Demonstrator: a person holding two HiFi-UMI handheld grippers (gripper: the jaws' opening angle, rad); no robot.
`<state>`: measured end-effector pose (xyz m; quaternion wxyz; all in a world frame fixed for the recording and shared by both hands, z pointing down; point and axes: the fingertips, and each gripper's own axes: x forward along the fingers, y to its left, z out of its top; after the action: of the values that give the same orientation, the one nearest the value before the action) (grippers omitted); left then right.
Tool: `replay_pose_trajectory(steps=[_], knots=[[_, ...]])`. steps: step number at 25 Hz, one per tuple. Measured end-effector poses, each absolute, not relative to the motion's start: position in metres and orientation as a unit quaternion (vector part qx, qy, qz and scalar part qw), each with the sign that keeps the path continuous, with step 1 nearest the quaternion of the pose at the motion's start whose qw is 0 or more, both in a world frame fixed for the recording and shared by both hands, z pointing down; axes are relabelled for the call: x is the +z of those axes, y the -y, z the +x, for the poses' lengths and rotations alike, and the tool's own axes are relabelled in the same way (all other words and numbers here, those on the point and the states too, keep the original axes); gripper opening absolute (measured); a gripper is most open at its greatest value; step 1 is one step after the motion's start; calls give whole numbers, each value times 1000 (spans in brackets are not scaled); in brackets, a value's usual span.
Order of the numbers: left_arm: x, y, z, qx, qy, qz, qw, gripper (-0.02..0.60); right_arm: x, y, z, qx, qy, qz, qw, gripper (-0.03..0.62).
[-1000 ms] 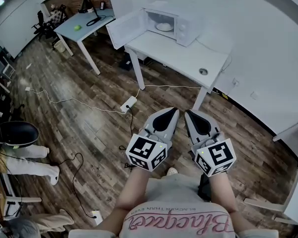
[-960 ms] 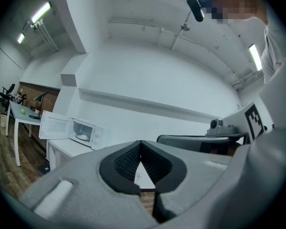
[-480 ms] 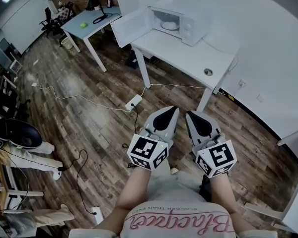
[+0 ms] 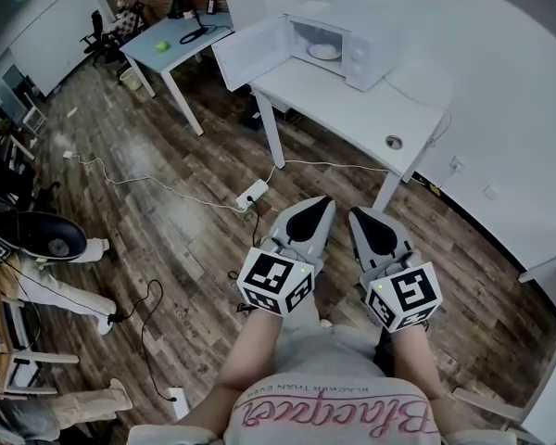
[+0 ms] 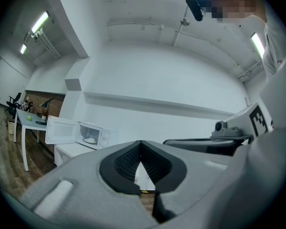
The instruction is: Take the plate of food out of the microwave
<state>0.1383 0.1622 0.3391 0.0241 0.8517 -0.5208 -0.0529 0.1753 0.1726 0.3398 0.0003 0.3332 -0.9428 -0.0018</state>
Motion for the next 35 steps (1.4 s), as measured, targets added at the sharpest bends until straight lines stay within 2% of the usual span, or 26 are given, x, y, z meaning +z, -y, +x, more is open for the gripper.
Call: replay_pose_trajectory(steps=[12,35], knots=[[346,-112,121,-59,524,849,42,6,341,-126,154,-1,947,321,10,6],[348,37,46,-60,512,855,57,6,348,16,79,11,943,332,31,6]])
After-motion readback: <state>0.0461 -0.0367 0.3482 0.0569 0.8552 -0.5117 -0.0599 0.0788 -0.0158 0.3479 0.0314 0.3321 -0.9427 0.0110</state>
